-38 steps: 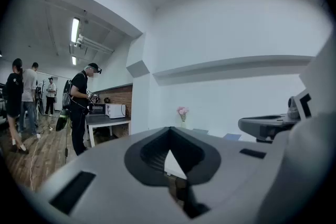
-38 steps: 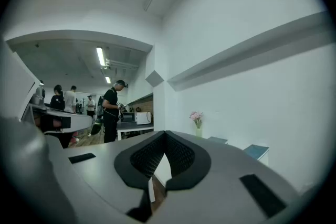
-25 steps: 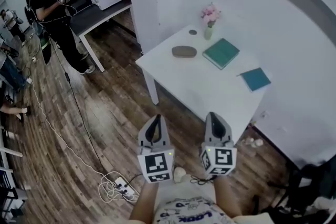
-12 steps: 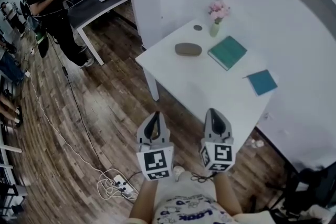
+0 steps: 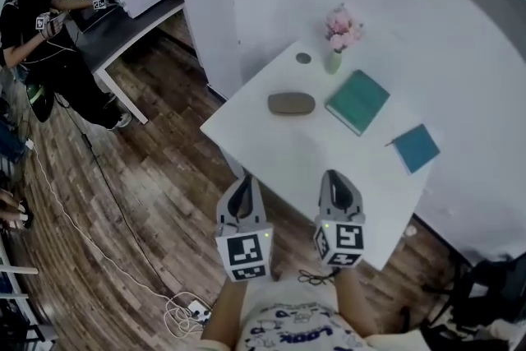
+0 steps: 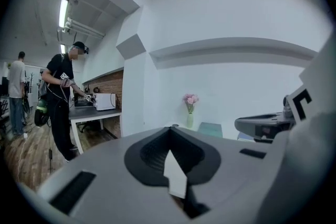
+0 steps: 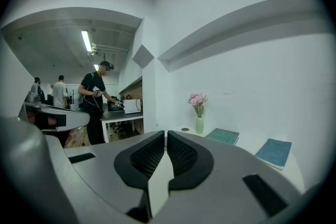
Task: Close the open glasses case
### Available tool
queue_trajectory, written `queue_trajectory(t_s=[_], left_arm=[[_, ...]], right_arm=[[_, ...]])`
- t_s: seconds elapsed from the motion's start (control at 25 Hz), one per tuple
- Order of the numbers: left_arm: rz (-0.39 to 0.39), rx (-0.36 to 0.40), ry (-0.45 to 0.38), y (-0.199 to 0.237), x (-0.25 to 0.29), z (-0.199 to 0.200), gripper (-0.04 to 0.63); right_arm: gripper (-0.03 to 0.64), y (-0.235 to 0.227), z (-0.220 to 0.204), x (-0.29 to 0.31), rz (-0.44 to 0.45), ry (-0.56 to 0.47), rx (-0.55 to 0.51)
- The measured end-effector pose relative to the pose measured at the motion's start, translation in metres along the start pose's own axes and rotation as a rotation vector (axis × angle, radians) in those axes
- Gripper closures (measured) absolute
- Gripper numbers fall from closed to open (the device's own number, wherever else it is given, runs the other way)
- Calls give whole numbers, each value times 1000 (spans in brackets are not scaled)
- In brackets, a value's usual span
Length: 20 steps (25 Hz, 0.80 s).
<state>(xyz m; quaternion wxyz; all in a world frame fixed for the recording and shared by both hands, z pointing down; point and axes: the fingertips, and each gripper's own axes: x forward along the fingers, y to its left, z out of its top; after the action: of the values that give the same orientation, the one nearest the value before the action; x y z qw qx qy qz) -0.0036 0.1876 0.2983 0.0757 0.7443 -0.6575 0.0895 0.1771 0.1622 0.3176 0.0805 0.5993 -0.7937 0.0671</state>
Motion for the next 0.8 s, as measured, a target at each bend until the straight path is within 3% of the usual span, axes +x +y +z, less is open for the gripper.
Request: queue_trajectory(t_s=[0.48,0.68,0.8], left_arm=[[-140,59,69,52,142,20,595],[-208,90,112,63,191,17,595],[-252,115,145,63,216,10,595]], right_arm=[[614,-6,27,132,-77,69,25],[608,-15,31,181,-2,163,-17],[531,-22,30,210,90,237,-63]])
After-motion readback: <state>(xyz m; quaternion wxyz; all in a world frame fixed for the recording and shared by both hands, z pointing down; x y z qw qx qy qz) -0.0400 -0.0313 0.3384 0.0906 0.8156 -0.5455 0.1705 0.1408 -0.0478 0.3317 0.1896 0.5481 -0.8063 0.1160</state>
